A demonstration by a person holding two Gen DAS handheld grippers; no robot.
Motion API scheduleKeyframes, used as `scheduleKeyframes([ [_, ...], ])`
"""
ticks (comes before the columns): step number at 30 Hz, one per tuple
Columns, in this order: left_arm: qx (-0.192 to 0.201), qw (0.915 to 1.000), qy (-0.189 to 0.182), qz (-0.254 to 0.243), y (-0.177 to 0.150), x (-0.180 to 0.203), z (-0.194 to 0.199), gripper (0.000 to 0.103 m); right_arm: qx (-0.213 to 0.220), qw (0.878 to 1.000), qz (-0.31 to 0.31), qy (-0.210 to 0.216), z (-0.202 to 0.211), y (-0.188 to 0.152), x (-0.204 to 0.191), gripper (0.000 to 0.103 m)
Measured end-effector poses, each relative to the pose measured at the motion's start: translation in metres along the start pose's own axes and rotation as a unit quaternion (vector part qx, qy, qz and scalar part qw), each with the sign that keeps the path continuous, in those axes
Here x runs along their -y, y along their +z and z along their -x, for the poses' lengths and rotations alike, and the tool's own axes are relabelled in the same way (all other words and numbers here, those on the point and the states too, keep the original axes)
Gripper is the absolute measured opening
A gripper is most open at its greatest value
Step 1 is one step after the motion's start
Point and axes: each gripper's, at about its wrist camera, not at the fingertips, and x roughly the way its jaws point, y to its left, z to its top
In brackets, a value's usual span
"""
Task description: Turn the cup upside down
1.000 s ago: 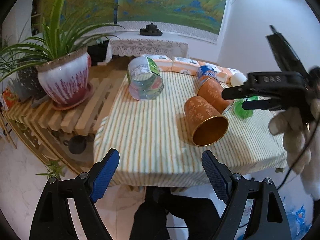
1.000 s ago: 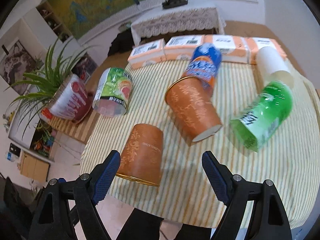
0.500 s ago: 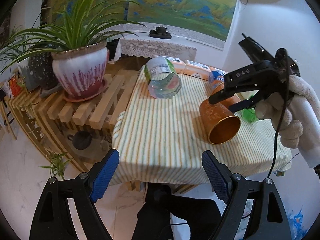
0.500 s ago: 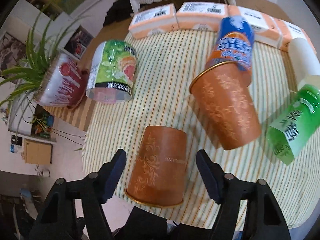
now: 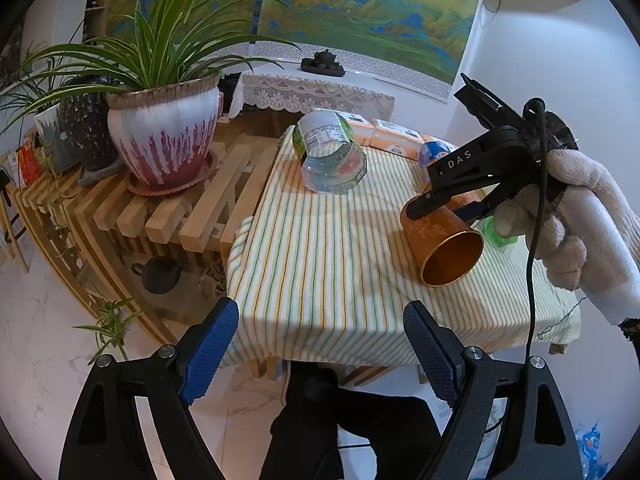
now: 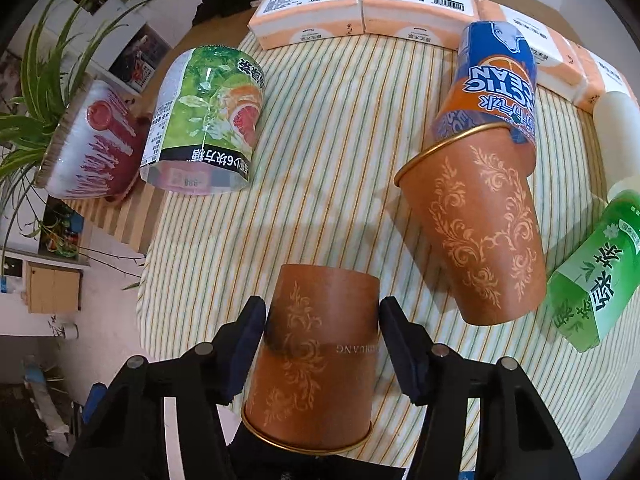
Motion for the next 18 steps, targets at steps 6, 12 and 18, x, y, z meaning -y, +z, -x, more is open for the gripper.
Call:
scheduleKeyframes([
  [6,0.000,1.0000,-0.003,-0.005,-0.001,0.006,0.000,0.087,0.022,1.000,-0.003,0.007,0.007,-0.010,0.005,0.054],
  [12,0.000,0.9999,-0.009,-0.010,0.000,0.013,-0.002,0.087,0.107,0.994,0.011,0.000,0.034,-0.036,0.009,0.054],
  [18,-0.008,0.9998,-0.015,-0.011,-0.003,0.018,-0.007,0.087,0.191,0.981,0.025,0.008,0.056,-0.065,0.011,0.054],
])
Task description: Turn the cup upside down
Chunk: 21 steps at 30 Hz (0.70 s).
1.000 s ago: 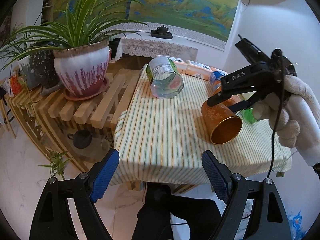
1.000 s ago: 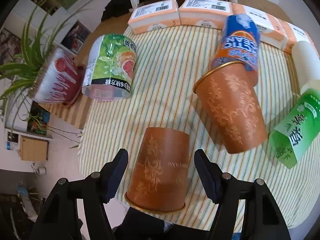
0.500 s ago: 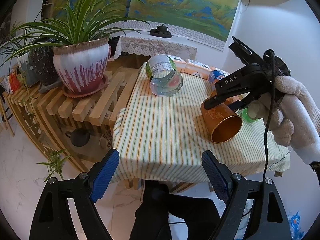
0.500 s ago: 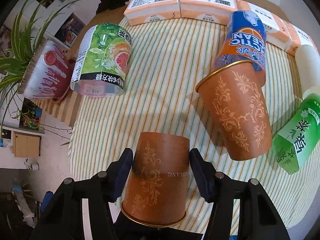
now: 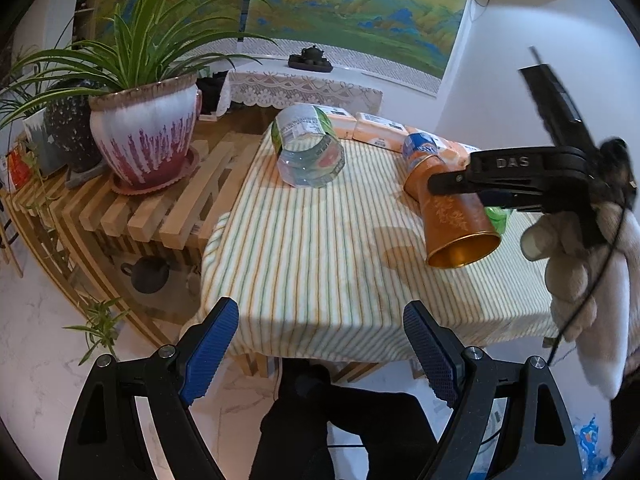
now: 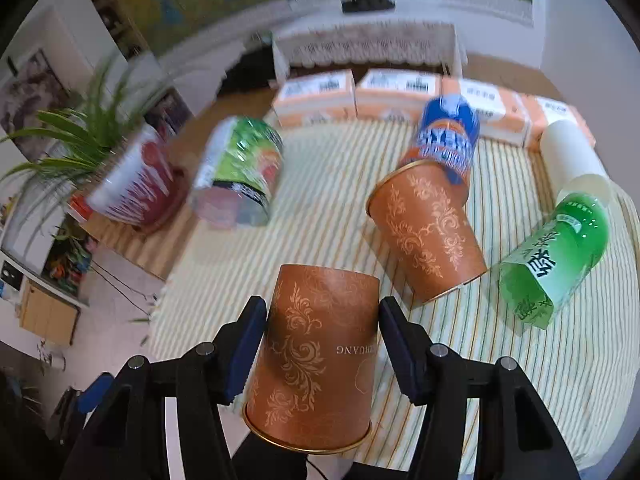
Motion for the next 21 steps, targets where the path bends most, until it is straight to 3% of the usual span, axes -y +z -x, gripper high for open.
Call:
scheduleKeyframes([
  [8,-0.005,1.0000,-0.007,0.001,-0.002,0.004,-0.004,0.087,0.123,0.992,0.017,-0.015,0.025,-0.029,-0.006,0.054],
  [12,-0.009,0.9999,-0.009,0.001,-0.004,0.006,-0.005,0.087,0.189,0.980,0.041,-0.051,0.032,-0.041,-0.014,0.054],
  [21,-0.018,0.9998,-0.009,0.003,-0.006,0.006,-0.009,0.087,0.247,0.964,0.062,-0.080,0.006,-0.052,-0.018,0.054],
])
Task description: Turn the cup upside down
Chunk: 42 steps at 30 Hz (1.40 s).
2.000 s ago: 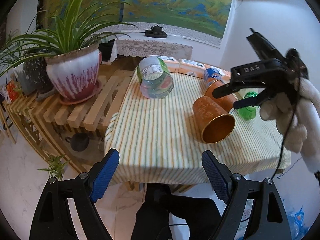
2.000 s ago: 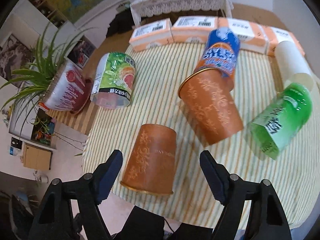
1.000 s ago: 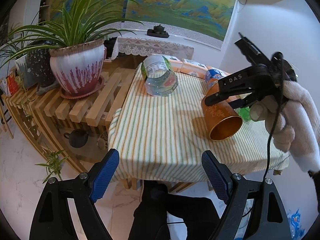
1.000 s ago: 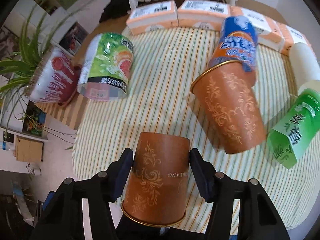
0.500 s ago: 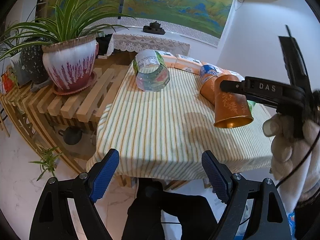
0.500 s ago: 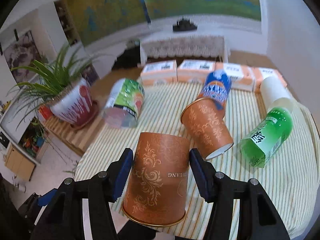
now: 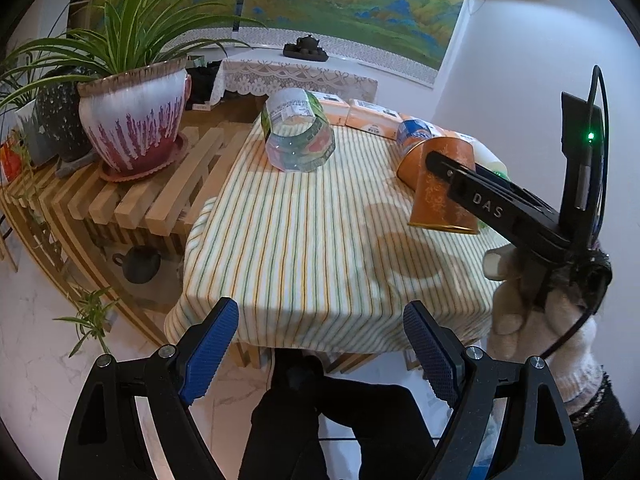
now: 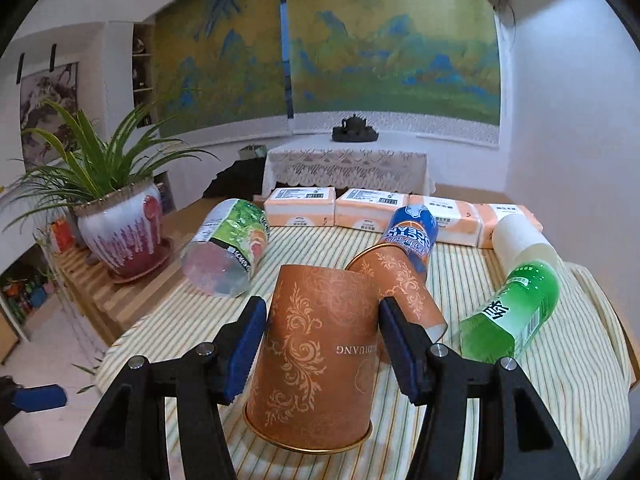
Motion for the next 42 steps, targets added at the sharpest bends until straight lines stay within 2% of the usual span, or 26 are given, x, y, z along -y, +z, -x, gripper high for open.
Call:
scheduleKeyframes([
  [5,-0.004,1.0000,0.001,-0.001,-0.001,0.001,-0.003,0.087,0.025,1.000,0.005,-0.001,-0.006,-0.005,-0.004,0.054],
  [18,0.001,1.0000,0.001,-0.001,0.000,0.002,0.000,0.087,0.035,0.999,0.027,-0.009,0.003,-0.025,-0.008,0.054],
  [27,0.002,1.0000,0.001,-0.002,-0.002,0.002,0.003,0.087,0.023,0.999,0.034,0.003,0.020,-0.033,-0.013,0.054],
  [42,0.016,0.9996,0.015,-0.019,-0.011,0.010,0.010,0.087,-0.019,0.999,0.018,0.025,0.039,-0.040,-0.018,0.054],
])
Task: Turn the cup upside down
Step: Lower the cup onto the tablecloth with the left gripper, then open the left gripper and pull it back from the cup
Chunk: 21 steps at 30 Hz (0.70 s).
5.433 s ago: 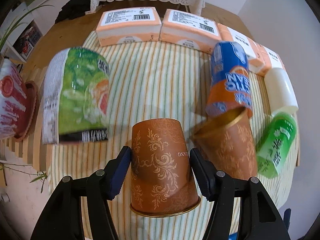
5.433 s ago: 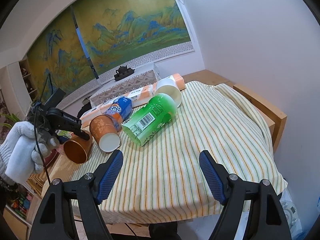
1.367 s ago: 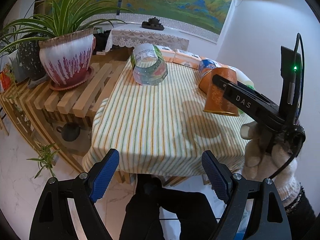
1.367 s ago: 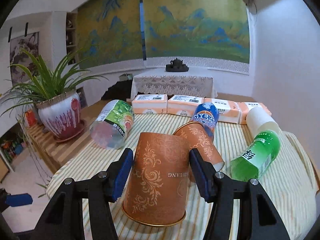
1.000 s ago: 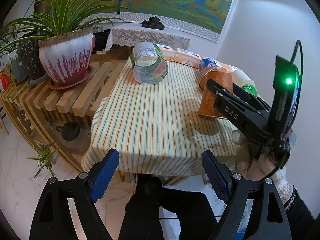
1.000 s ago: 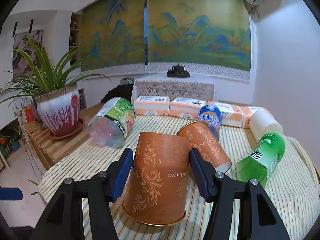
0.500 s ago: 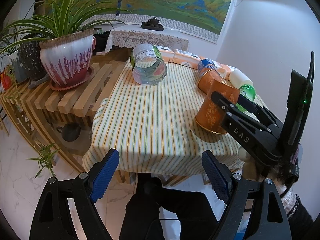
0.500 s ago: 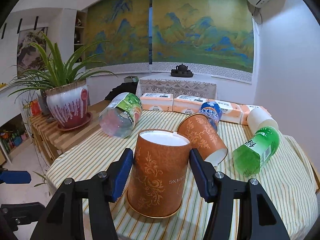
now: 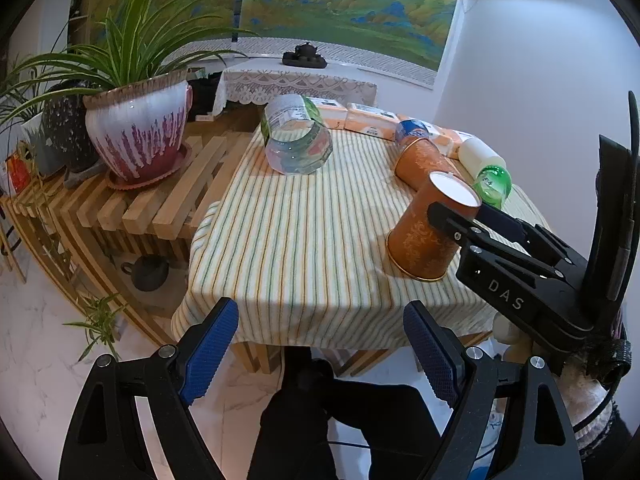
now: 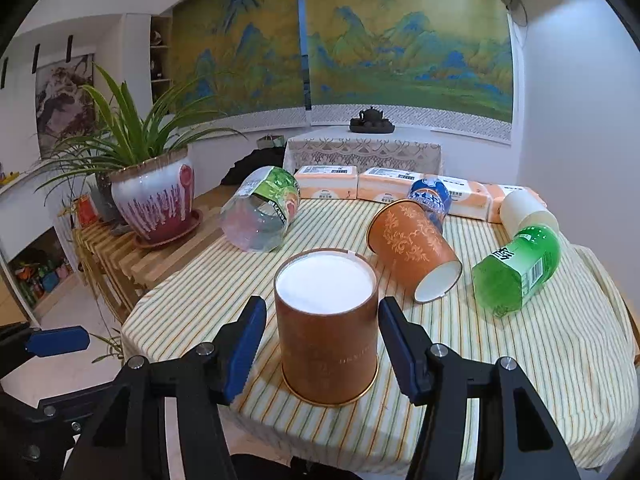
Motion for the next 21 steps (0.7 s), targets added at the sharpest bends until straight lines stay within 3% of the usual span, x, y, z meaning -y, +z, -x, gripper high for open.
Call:
scheduleKeyframes([
  [2,0.003,1.0000,-0.001,-0.005,-0.001,0.002,0.003,0.087,0.000,1.000,0.003,0.000,0.002,-0.001,-0.001,0.056],
  [5,0.008,0.9999,0.003,-0.012,-0.003,0.007,0.006,0.087,0.011,1.000,0.002,-0.001,0.012,-0.001,0.000,0.069],
  [15,0.035,0.9989,0.013,-0.029,-0.005,0.019,0.022,0.087,0.027,0.999,-0.030,0.003,0.059,-0.007,0.011,0.070],
  [21,0.095,0.9940,0.022,-0.050,-0.003,0.034,0.038,0.092,0.034,0.998,-0.046,-0.028,0.096,-0.019,0.015,0.070],
])
